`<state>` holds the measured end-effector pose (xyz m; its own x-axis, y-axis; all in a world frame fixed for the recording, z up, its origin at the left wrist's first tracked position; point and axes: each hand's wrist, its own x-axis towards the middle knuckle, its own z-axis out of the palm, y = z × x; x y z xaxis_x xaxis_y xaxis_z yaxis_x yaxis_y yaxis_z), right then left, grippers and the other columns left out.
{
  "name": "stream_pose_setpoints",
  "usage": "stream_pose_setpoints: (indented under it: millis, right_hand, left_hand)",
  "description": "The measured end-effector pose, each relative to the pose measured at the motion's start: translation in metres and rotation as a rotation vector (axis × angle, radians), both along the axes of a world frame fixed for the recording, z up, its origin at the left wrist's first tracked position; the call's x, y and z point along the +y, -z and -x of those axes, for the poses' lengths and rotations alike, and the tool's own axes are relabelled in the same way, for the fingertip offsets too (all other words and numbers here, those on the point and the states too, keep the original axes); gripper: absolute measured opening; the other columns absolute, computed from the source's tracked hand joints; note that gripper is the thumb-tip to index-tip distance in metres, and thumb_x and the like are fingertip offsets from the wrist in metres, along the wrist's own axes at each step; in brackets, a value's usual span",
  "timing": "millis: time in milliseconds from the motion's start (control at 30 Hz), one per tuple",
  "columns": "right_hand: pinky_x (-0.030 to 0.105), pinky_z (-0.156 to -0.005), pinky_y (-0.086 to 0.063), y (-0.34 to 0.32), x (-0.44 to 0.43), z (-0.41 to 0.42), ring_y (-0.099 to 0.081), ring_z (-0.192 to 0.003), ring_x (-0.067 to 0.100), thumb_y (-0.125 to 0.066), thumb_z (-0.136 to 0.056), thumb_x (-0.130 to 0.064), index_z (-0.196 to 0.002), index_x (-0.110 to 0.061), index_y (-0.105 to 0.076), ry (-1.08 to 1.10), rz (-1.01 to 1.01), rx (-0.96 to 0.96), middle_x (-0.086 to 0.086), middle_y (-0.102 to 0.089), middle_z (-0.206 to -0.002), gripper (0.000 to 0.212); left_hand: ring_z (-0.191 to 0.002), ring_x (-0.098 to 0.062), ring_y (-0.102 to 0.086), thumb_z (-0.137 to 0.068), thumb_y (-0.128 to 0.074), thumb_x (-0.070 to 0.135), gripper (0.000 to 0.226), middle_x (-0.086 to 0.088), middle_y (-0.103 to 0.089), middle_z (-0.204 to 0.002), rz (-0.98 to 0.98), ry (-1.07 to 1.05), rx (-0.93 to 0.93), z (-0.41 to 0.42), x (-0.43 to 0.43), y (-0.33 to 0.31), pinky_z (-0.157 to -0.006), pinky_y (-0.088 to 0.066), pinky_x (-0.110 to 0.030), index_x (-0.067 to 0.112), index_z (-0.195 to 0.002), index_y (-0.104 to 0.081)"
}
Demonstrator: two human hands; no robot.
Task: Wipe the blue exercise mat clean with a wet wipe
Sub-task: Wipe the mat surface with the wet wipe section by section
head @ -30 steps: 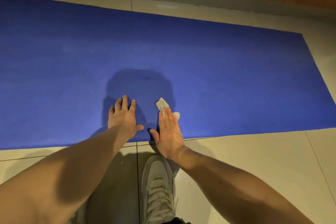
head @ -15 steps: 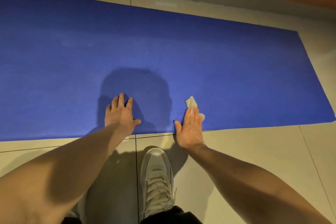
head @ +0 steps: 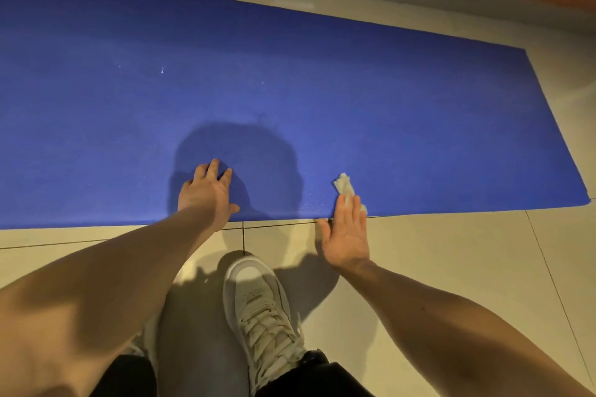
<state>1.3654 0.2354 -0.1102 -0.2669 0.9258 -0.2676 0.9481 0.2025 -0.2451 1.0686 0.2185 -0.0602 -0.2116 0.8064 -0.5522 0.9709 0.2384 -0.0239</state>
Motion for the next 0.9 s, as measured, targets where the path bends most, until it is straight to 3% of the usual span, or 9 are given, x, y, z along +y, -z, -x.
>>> stream_pose_setpoints:
  millis: [67,167,300,400,467,533,600,733,900]
  right_hand:
    - [0.047,-0.126,0.008,0.003,-0.002,0.017,0.013,-0.155,0.037,-0.008,-0.096,-0.058,-0.160,0.002,0.000,0.192,0.111,-0.018,0.019,0.008,-0.169,0.089]
    - [0.046,-0.126,0.010,0.002,-0.014,0.065,0.018,-0.153,0.043,-0.010,-0.094,-0.060,-0.157,0.008,0.000,0.344,0.147,0.110,0.027,0.010,-0.166,0.093]
    - [0.046,-0.127,0.005,0.001,-0.045,0.118,0.013,-0.155,0.039,-0.026,-0.105,-0.049,-0.158,0.008,-0.004,0.145,0.066,0.217,0.025,0.007,-0.167,0.081]
    - [0.049,-0.127,0.002,0.000,-0.057,0.139,0.013,-0.156,0.034,-0.002,-0.102,-0.062,-0.158,0.008,-0.010,-0.073,0.050,0.262,0.024,0.000,-0.168,0.090]
    - [0.047,-0.128,0.002,0.003,-0.053,0.133,0.014,-0.156,0.030,0.004,-0.098,-0.066,-0.160,0.003,-0.008,-0.158,0.064,0.222,0.018,0.002,-0.169,0.094]
    - [0.044,-0.128,0.003,0.006,-0.040,0.115,0.017,-0.156,0.024,-0.007,-0.102,-0.062,-0.163,-0.007,-0.003,-0.204,0.065,0.119,0.009,0.009,-0.171,0.082]
    - [0.046,-0.128,0.001,0.007,-0.022,0.096,0.015,-0.156,0.027,-0.014,-0.104,-0.057,-0.163,-0.012,-0.002,-0.153,0.035,0.026,0.005,0.008,-0.171,0.076]
    - [0.049,-0.126,0.010,0.003,0.011,0.080,0.022,-0.154,0.030,0.000,-0.100,-0.063,-0.162,-0.013,0.011,0.029,0.097,-0.185,0.006,0.017,-0.170,0.080]
    - [0.051,-0.124,0.011,-0.004,0.002,0.117,0.020,-0.154,0.035,-0.017,-0.106,-0.056,-0.161,-0.004,0.004,0.053,0.117,-0.097,0.016,0.013,-0.169,0.079]
  left_hand:
    - [-0.152,-0.028,-0.002,-0.099,-0.048,0.056,0.083,-0.004,0.007,-0.166,-0.007,-0.005,-0.006,-0.001,0.000,0.000,-0.114,-0.033,-0.039,0.023,-0.161,-0.004]
    - [-0.151,-0.028,-0.002,-0.099,-0.049,0.055,0.083,-0.004,0.006,-0.166,-0.009,-0.017,-0.013,-0.004,0.001,0.000,-0.114,-0.034,-0.039,0.022,-0.161,-0.005]
    - [-0.151,-0.027,-0.003,-0.098,-0.049,0.057,0.083,-0.003,0.006,-0.166,0.002,-0.010,-0.014,0.000,0.002,0.000,-0.112,-0.036,-0.039,0.023,-0.161,-0.005]
    - [-0.151,-0.027,-0.005,-0.099,-0.048,0.056,0.081,-0.002,0.005,-0.166,-0.007,0.025,-0.008,0.007,0.002,0.000,-0.112,-0.036,-0.041,0.025,-0.161,-0.006]
    - [-0.151,-0.027,-0.007,-0.099,-0.048,0.055,0.079,-0.002,0.003,-0.166,-0.013,0.046,-0.005,0.010,0.001,0.000,-0.113,-0.035,-0.040,0.024,-0.160,-0.008]
    - [-0.151,-0.028,-0.007,-0.098,-0.050,0.056,0.081,-0.004,0.001,-0.166,-0.022,0.044,-0.013,0.012,0.000,0.000,-0.115,-0.032,-0.041,0.022,-0.160,-0.011]
    - [-0.151,-0.029,-0.004,-0.095,-0.053,0.059,0.087,-0.006,0.004,-0.166,-0.033,-0.001,-0.019,0.014,-0.002,0.001,-0.119,-0.026,-0.043,0.020,-0.160,-0.009]
    - [-0.153,-0.031,0.007,-0.089,-0.055,0.068,0.102,-0.008,0.013,-0.166,-0.017,-0.081,0.003,0.018,-0.001,0.002,-0.122,-0.015,-0.052,0.021,-0.160,0.001]
    - [-0.152,-0.032,0.003,-0.086,-0.057,0.070,0.106,-0.009,0.010,-0.166,-0.014,-0.099,-0.006,0.022,0.003,0.004,-0.123,-0.013,-0.052,0.021,-0.160,0.000]
